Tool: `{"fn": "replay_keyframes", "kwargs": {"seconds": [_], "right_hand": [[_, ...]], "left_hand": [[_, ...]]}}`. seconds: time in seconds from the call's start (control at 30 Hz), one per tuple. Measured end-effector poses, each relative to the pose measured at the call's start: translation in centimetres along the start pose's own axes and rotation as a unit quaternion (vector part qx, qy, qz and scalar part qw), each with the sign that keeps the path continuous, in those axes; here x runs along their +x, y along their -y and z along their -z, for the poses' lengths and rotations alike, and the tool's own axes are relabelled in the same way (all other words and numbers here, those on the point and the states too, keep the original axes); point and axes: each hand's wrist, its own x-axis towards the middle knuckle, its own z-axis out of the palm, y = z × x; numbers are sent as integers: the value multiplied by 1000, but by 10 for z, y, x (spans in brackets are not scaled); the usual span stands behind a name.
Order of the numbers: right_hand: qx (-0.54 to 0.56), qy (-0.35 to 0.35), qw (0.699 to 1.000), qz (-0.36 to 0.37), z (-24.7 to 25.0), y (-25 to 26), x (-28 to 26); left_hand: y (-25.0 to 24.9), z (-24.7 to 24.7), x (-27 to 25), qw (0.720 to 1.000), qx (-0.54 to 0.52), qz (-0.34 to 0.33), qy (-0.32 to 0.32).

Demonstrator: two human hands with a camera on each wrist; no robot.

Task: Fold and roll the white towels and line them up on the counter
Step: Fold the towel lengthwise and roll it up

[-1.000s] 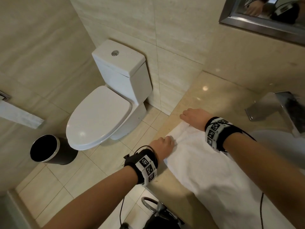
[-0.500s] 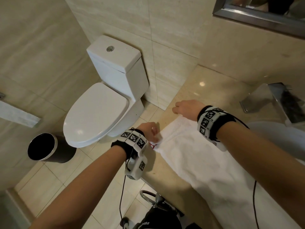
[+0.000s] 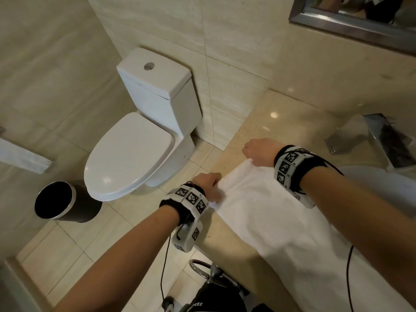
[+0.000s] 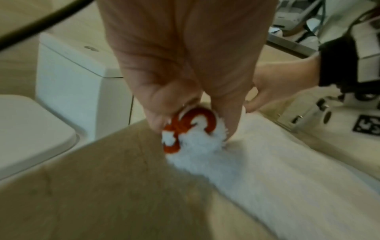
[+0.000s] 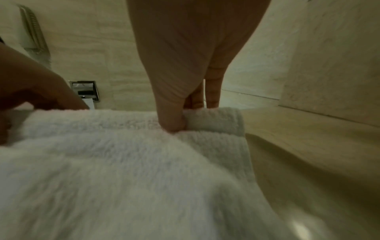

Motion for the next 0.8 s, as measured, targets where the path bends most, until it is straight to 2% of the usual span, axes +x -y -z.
{"fn": "replay_keyframes", "kwargs": {"seconds": [0.23, 0.47, 0.57, 0.67, 0.8], "right_hand": [[-43, -51, 998, -2, -10, 8, -18], [-46, -14, 999, -5, -22, 12, -34], [-17, 0, 1000, 1, -25, 8, -41], [38, -8, 999, -15, -23, 2, -38], [137, -24, 987, -78, -24, 0, -26]], "left_hand": [[-17, -17, -7, 988, 120, -65, -65], [-7, -21, -14, 960, 201, -188, -50], [-4, -21, -18, 947, 214, -229, -70], [-3, -12, -15, 967, 147, -195, -73], [0, 0, -11, 990, 35, -128, -50]]}}
